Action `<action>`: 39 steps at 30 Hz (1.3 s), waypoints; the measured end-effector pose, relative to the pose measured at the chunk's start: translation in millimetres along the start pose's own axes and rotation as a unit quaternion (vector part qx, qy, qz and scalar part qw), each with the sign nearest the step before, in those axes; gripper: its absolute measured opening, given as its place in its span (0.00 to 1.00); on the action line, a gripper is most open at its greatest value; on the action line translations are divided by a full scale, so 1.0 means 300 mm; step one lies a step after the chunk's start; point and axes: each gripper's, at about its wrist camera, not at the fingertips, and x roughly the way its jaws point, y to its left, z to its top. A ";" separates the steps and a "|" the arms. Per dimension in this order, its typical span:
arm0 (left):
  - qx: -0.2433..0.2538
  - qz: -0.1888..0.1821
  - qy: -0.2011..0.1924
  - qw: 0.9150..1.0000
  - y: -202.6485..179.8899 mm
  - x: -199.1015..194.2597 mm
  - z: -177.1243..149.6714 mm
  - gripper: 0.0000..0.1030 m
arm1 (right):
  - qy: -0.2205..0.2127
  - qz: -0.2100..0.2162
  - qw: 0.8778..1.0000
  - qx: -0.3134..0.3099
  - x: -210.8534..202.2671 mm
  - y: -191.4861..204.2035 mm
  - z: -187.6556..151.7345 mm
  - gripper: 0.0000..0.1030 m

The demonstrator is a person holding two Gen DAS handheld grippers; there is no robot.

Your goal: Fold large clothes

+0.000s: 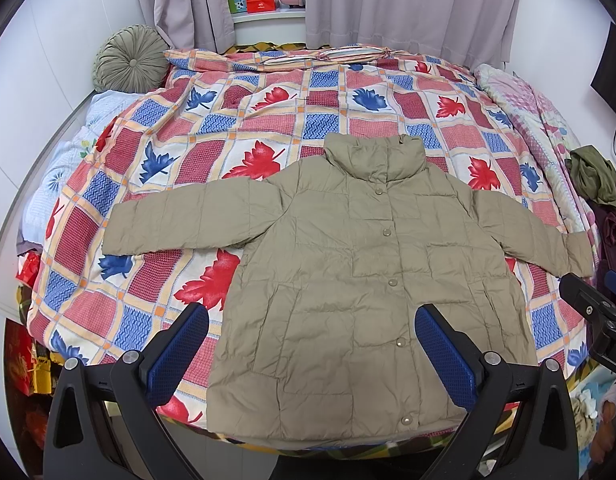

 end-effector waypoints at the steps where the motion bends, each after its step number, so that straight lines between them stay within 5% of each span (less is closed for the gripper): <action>1: 0.000 0.000 0.000 1.000 0.000 0.000 0.000 1.00 | 0.000 0.000 1.000 0.000 -0.002 0.003 0.003 1.00; 39: -0.002 -0.005 0.006 1.000 0.055 0.015 -0.020 1.00 | 0.000 0.000 1.000 0.000 0.006 0.010 -0.001 1.00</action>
